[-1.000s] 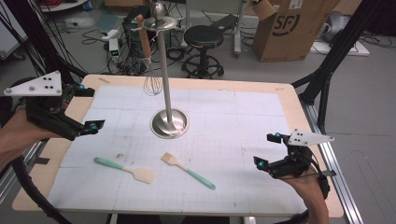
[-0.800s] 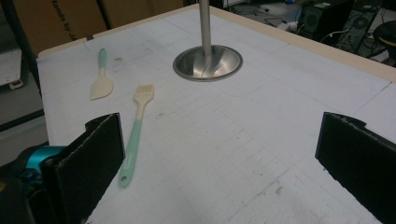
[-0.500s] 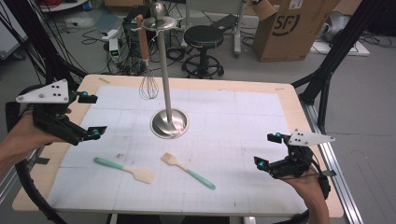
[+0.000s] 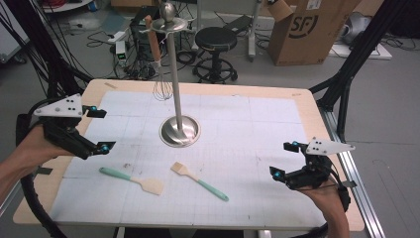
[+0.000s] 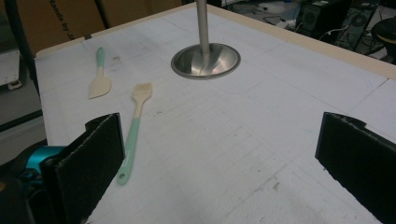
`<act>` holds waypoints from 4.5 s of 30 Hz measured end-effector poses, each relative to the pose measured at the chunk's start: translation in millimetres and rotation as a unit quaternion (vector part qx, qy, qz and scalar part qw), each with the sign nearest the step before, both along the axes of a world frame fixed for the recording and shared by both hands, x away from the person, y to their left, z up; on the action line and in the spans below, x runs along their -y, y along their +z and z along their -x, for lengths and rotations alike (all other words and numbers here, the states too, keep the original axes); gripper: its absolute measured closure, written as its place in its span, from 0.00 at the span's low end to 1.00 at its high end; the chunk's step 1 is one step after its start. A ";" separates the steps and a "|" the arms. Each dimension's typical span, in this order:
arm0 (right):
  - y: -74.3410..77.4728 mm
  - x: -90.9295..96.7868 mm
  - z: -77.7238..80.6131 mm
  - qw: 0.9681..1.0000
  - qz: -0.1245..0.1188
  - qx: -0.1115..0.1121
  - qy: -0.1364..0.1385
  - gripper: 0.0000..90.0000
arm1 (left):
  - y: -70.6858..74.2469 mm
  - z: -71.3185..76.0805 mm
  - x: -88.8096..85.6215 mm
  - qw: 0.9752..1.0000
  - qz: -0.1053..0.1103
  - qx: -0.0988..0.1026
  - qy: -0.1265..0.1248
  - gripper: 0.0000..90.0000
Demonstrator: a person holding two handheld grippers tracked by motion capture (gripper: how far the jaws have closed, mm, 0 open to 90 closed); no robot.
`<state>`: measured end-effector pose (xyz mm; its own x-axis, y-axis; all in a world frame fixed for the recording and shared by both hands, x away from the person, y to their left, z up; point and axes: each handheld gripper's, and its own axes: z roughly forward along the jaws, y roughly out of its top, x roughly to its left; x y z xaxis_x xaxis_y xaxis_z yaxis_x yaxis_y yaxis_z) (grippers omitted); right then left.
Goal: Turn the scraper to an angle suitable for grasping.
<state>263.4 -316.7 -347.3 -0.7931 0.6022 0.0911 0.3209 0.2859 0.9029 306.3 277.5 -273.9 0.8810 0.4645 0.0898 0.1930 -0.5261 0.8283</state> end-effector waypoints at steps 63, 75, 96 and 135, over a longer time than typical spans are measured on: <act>-4.2 -4.2 -1.5 1.000 0.007 -0.010 0.002 0.00 | -108.5 -19.3 47.6 0.936 -0.287 -0.106 -0.174 0.12; -3.3 -5.3 -1.0 1.000 0.008 -0.008 0.005 0.00 | -119.5 -22.7 51.5 0.916 -0.327 -0.129 -0.192 0.26; -3.3 -10.9 -1.7 1.000 0.017 -0.009 0.010 0.00 | -129.7 -24.3 73.2 0.886 -0.385 -0.158 -0.205 0.68; 3.9 -11.2 1.6 1.000 0.012 0.002 0.011 0.00 | -81.0 -12.9 72.5 0.917 -0.317 -0.128 -0.207 0.89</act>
<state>261.8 -305.5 -343.4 -0.8066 0.5865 0.0735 0.3104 0.3145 0.8971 319.2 205.0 -354.9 0.9999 0.0117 -0.0072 0.0133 -0.9581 0.2862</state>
